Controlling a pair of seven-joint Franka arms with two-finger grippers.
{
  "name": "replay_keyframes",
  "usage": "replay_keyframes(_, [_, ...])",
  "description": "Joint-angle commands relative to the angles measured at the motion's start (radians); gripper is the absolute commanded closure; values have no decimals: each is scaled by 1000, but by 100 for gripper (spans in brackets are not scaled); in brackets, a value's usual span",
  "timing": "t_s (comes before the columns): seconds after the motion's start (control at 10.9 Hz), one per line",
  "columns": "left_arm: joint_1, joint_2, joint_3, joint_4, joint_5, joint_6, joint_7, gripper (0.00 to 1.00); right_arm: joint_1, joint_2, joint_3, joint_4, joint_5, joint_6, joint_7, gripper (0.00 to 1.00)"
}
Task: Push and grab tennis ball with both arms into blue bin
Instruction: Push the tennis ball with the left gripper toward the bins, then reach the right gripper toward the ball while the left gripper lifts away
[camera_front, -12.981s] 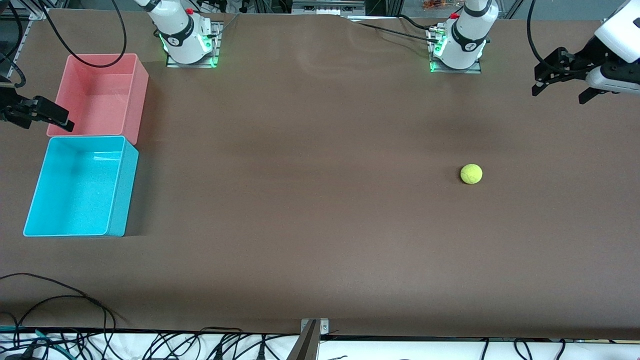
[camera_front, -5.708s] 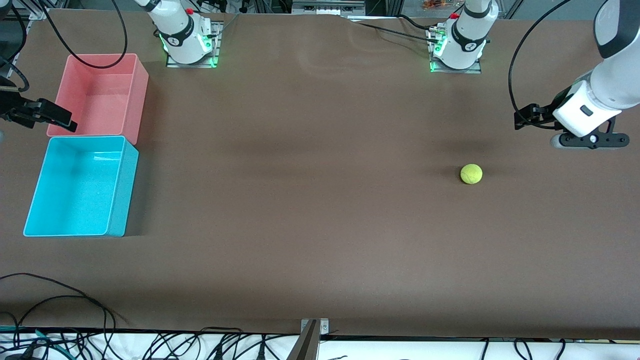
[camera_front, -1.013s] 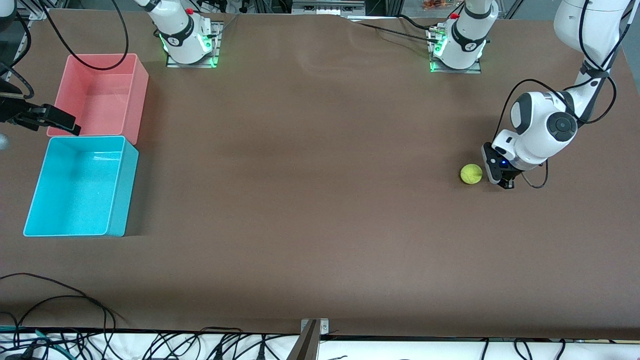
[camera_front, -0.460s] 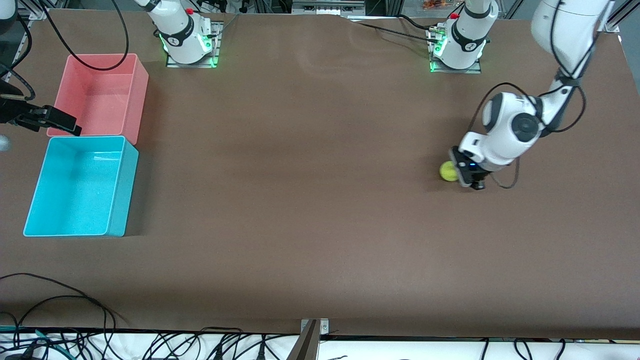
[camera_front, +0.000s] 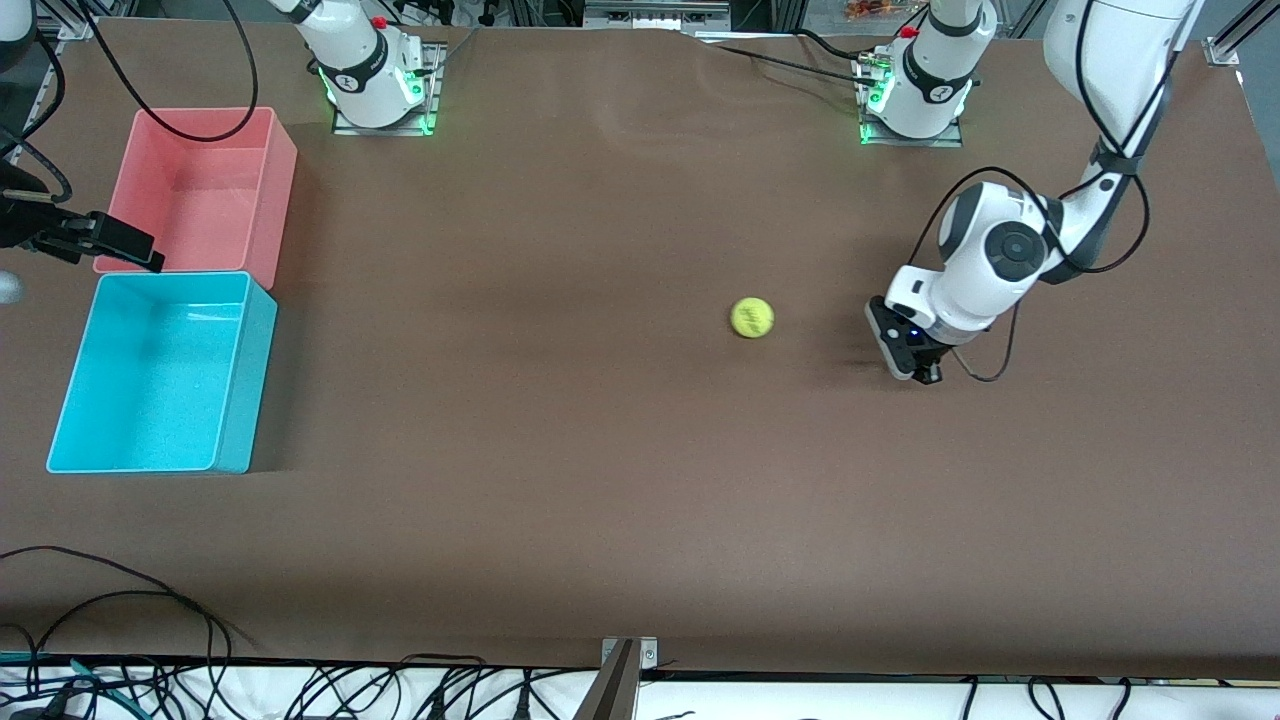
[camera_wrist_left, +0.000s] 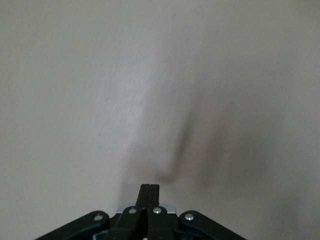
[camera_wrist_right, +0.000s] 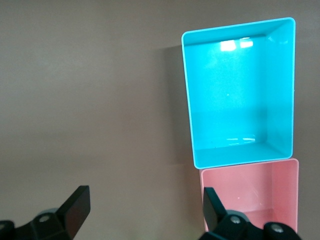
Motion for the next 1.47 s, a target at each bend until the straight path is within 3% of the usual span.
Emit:
replay_keyframes(0.0, [45,-40,29,-3,34,-25,22,95,4,6,5,-24,-6,-21,14,0])
replay_keyframes(0.28, [57,-82,75,-9,32,-66,22,70,7,-7,10,-118,-5,0,20,0])
replay_keyframes(0.37, [47,-116,79,-9,32,-94,21,22,7,-14,11,-149,-5,17,20,0])
replay_keyframes(0.46, [43,-153,79,-14,32,-114,15,0,7,-20,11,-178,-5,28,21,0])
replay_keyframes(0.64, [25,-190,81,-17,31,-146,-8,0,7,-23,11,-230,3,56,116,0])
replay_keyframes(0.83, [23,-289,81,-40,32,-189,-11,0,7,-18,11,-249,6,73,280,0])
replay_keyframes(1.38, [-15,-518,79,-57,32,-247,-11,0,-3,84,2,-258,5,214,1182,1])
